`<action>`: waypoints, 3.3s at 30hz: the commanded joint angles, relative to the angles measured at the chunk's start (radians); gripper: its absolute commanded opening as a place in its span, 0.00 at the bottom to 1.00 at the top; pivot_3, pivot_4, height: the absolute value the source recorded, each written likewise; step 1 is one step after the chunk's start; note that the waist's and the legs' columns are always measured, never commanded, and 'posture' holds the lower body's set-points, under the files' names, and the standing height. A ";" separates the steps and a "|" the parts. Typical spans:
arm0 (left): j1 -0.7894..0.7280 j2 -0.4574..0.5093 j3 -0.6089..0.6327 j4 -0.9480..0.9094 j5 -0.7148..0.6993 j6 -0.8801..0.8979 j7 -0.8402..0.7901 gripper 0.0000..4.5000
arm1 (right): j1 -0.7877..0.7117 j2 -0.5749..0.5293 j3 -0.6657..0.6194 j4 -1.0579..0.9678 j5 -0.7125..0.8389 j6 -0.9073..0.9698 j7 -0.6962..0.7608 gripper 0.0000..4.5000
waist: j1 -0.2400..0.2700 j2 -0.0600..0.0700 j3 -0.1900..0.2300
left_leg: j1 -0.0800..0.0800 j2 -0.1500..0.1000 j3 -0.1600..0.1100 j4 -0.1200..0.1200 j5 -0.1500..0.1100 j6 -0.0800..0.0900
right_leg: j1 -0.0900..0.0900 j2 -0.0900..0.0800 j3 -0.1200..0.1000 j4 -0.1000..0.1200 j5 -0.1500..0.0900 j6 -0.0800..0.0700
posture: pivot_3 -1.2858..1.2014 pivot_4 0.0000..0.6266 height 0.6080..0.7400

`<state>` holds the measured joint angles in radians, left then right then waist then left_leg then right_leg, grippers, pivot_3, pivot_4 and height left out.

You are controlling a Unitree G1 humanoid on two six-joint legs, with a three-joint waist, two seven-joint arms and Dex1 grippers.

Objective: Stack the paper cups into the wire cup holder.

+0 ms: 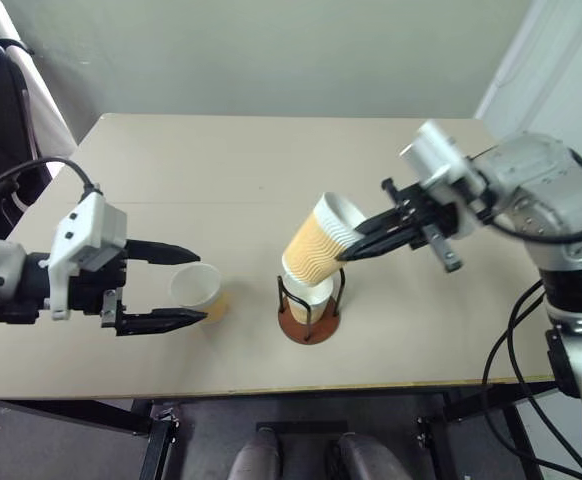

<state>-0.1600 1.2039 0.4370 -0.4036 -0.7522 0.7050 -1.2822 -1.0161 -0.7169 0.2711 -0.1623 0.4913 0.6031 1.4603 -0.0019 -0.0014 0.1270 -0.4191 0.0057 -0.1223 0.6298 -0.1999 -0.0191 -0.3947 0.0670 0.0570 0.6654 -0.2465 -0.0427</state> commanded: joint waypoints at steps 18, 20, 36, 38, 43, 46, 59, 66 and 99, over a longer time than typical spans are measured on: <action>0.021 0.015 0.051 -0.025 -0.001 -0.003 0.012 1.00 | 0.025 -0.015 0.088 0.041 -0.183 -0.149 0.062 0.05 | 0.002 0.000 0.000 | -0.003 0.000 0.000 0.000 -0.004 0.001 | -0.001 0.000 0.000 -0.002 -0.001 0.001 | 0.52 0.24 1.00; 0.016 0.016 0.045 -0.019 0.001 -0.006 0.012 1.00 | 0.025 -0.017 0.093 0.046 -0.193 -0.157 0.069 0.14 | 0.002 0.000 0.000 | -0.003 0.000 0.000 0.000 -0.004 0.001 | -0.001 0.000 0.000 -0.002 -0.001 0.001 | 0.52 0.24 1.00; 0.064 0.081 -0.039 -0.008 0.163 -0.112 -0.034 1.00 | 0.071 -0.119 -0.323 0.107 0.158 0.072 0.093 0.99 | 0.012 -0.001 0.000 | -0.004 0.000 0.000 0.000 -0.004 0.002 | -0.001 0.000 0.000 -0.003 -0.001 0.001 | 0.52 0.24 1.00; 0.062 0.089 -0.066 0.000 0.193 -0.136 -0.038 1.00 | 0.182 -0.186 -0.418 0.076 0.231 0.092 0.136 0.99 | 0.021 -0.004 -0.002 | -0.004 -0.001 0.000 0.000 -0.004 0.002 | -0.001 0.000 0.000 -0.004 -0.002 0.001 | 0.52 0.24 1.00; -0.004 0.093 -0.148 0.036 0.225 -0.165 -0.038 1.00 | 0.379 -0.221 -0.581 -0.008 0.340 0.149 0.050 0.99 | 0.019 -0.004 -0.002 | -0.001 -0.001 0.001 0.000 -0.008 0.000 | 0.002 0.000 0.001 -0.003 -0.006 0.002 | 0.52 0.24 1.00; -0.050 0.088 -0.200 0.061 0.243 -0.178 -0.044 1.00 | 0.428 -0.208 -0.647 -0.059 0.418 0.179 -0.024 0.99 | 0.010 -0.001 -0.001 | 0.000 -0.001 0.001 0.000 -0.008 0.000 | 0.002 0.000 0.001 -0.002 -0.006 0.002 | 0.52 0.24 1.00; -0.163 0.046 -0.394 0.135 0.390 -0.269 -0.035 0.96 | 0.518 -0.237 -0.713 -0.157 0.549 0.190 -0.139 1.00 | 0.011 -0.002 -0.001 | -0.002 -0.003 -0.001 0.001 -0.009 0.004 | 0.003 0.001 0.003 -0.003 -0.008 0.008 | 0.52 0.24 1.00; -0.180 0.025 -0.418 0.133 0.404 -0.276 -0.046 0.45 | 0.542 -0.260 -0.715 -0.178 0.553 0.178 -0.165 1.00 | 0.011 -0.002 -0.001 | -0.002 -0.003 -0.001 0.001 -0.010 0.005 | 0.003 0.001 0.003 -0.004 -0.009 0.010 | 0.52 0.24 1.00; -1.058 -0.253 -0.678 0.476 0.210 -0.370 -0.332 0.01 | 0.558 -0.311 -0.710 -0.185 0.517 0.123 -0.192 1.00 | 0.022 0.001 0.000 | -0.006 -0.009 -0.003 0.016 -0.013 0.015 | 0.008 -0.004 0.003 -0.005 -0.007 0.021 | 0.52 0.24 1.00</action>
<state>-1.1825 0.9395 -0.2122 0.0759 -0.5095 0.3749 -1.5713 -0.4602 -1.0064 -0.3871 -0.3216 0.9889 0.7274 1.2739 0.0202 -0.0008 0.1267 -0.4267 -0.0031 -0.1251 0.6468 -0.2131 -0.0041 -0.3872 0.0627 0.0603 0.6604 -0.2534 -0.0210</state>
